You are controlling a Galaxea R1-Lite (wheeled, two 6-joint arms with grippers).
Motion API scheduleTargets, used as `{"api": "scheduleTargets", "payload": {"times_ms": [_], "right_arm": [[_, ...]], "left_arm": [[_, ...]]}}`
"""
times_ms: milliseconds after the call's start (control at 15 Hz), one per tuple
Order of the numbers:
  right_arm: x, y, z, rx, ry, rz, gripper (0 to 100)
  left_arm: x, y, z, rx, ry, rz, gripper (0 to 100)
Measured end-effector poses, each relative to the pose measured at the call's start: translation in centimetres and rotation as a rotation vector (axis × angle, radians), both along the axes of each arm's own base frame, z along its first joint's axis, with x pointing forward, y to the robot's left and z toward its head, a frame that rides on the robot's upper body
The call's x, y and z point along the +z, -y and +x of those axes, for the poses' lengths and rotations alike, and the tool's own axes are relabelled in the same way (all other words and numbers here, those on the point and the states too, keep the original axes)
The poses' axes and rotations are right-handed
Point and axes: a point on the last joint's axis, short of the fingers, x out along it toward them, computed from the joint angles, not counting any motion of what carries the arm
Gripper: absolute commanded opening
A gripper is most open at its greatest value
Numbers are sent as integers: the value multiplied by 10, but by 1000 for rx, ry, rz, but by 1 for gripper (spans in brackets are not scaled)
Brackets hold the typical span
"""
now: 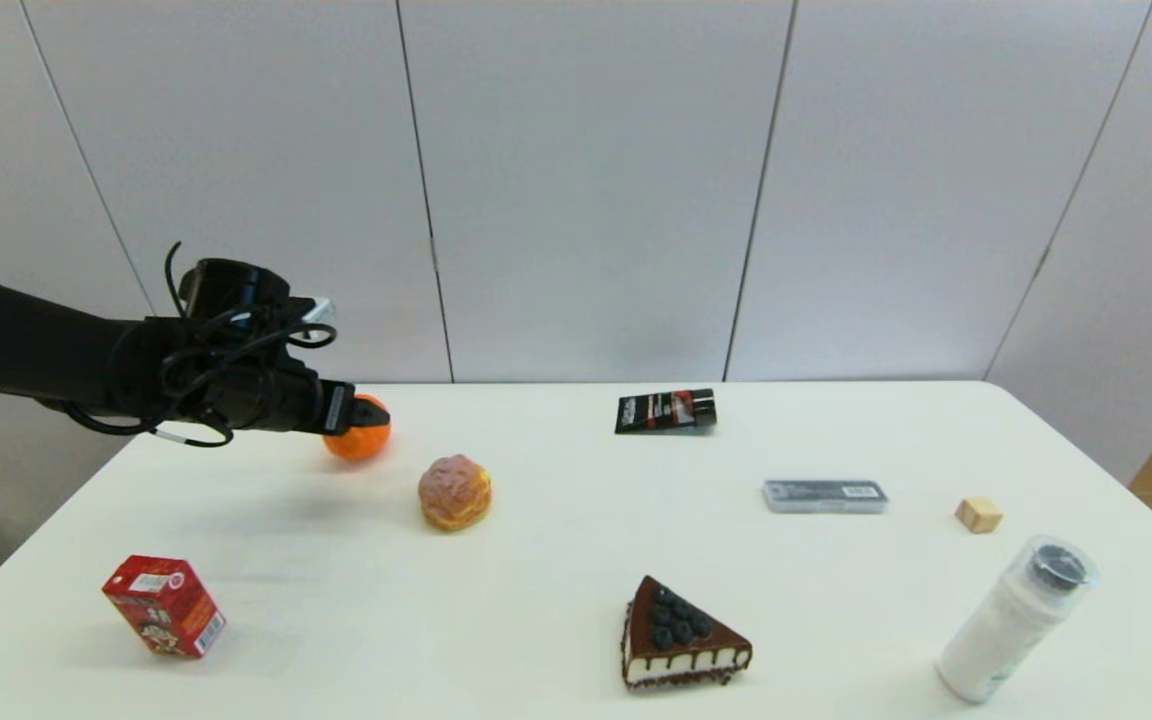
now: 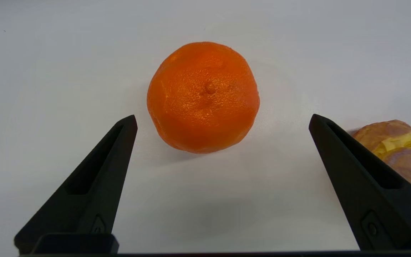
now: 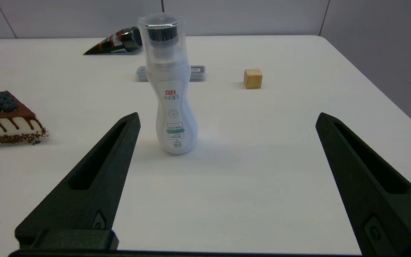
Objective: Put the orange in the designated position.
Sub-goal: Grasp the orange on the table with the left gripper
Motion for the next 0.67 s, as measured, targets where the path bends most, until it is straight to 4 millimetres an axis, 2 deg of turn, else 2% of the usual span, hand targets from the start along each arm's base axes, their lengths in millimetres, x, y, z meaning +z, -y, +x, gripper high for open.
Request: {"api": "scheduleTargets", "payload": {"times_ms": [267, 667], "right_arm": [[0, 0, 0, 0, 0, 0, 100], [0, 0, 0, 0, 0, 0, 100]], "left_arm": [[-9, -1, 4, 3, -25, -1, 100], [-15, 0, 20, 7, -21, -2, 100]]}}
